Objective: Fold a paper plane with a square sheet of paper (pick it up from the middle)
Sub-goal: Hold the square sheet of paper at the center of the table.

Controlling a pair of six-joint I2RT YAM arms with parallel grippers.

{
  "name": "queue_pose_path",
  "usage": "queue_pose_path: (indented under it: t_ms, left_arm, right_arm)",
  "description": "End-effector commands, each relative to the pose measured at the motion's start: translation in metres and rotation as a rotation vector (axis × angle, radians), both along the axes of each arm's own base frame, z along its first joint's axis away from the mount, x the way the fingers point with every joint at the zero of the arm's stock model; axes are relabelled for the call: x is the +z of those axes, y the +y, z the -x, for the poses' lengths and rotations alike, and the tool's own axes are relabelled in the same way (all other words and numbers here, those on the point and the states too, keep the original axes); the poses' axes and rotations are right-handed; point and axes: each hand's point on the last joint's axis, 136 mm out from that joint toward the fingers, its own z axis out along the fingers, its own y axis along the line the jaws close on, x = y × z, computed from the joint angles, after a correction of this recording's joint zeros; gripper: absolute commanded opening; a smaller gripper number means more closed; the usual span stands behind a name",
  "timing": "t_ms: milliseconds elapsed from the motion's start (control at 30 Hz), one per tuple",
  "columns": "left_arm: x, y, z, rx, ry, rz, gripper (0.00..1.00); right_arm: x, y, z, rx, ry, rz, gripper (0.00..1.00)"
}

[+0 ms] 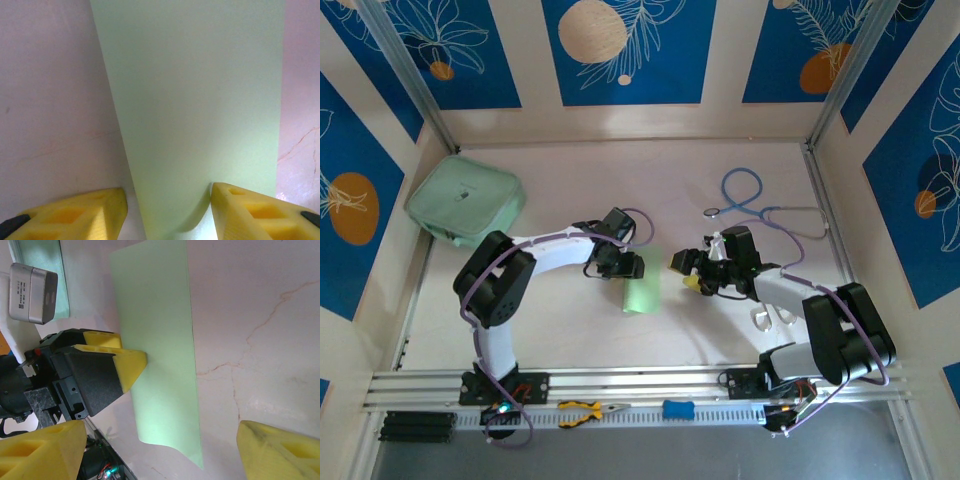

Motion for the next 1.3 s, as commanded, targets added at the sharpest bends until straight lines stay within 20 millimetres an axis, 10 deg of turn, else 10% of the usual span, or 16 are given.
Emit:
queue_pose_path:
  t_ms: [0,1267]
  left_arm:
    - [-0.034,0.013,0.004,0.008,0.031,-0.076,0.54]
    - [-0.039,0.013,0.005,0.018,0.043,-0.085,0.5]
  right_arm:
    - [0.001,0.002,-0.001,0.012,-0.005,0.01,0.79]
    - [0.002,-0.012,0.0,-0.034,-0.013,0.063,0.8]
